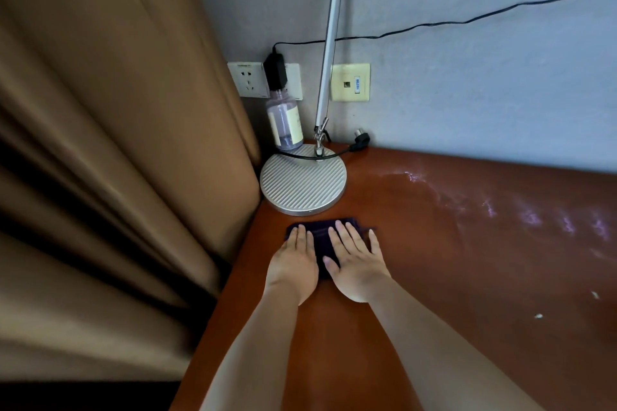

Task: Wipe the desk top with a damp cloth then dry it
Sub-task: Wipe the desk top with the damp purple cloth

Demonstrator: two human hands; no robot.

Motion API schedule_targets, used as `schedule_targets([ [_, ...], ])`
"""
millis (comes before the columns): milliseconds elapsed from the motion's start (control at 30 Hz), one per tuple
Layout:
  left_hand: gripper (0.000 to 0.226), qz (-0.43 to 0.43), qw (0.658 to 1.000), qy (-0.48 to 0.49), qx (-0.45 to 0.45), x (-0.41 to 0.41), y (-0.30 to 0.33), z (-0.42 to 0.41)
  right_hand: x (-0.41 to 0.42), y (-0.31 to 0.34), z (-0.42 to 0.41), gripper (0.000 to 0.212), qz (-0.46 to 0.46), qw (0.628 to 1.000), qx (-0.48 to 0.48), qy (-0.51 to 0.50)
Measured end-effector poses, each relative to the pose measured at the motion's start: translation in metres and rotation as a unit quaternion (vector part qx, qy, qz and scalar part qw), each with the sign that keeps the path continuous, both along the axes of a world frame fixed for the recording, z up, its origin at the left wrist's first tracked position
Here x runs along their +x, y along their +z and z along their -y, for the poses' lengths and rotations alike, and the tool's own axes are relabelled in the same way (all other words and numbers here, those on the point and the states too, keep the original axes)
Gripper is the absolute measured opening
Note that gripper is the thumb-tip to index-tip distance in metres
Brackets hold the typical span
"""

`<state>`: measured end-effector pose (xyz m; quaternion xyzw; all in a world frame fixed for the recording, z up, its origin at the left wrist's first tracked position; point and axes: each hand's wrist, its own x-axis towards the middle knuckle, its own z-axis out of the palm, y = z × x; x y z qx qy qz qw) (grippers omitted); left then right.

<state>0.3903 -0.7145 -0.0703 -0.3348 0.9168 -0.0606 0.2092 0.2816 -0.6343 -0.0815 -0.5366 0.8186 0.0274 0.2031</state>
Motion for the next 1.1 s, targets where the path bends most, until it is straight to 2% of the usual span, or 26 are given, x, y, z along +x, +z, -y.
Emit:
schedule_targets([
  [167, 0.057, -0.002, 1.0, -0.004, 0.003, -0.013, -0.001, -0.001, -0.011, 0.001, -0.004, 0.06, 0.002, 1.0, 0.0, -0.012],
  [333, 0.056, -0.015, 0.998, -0.052, 0.017, -0.038, -0.003, -0.017, -0.033, 0.002, -0.03, 0.059, -0.01, 0.999, 0.008, -0.051],
  [533, 0.056, -0.065, 0.994, -0.068, 0.048, -0.047, -0.009, -0.031, -0.045, 0.0, -0.053, 0.059, -0.011, 0.997, 0.004, -0.078],
  [733, 0.057, -0.102, 0.991, -0.056, 0.072, -0.064, -0.013, -0.028, -0.067, -0.002, -0.049, 0.058, -0.022, 0.997, -0.005, -0.08],
  [1100, 0.057, -0.114, 0.988, -0.04, 0.092, -0.159, -0.013, 0.011, -0.144, -0.007, -0.011, 0.058, -0.019, 0.992, -0.019, -0.121],
])
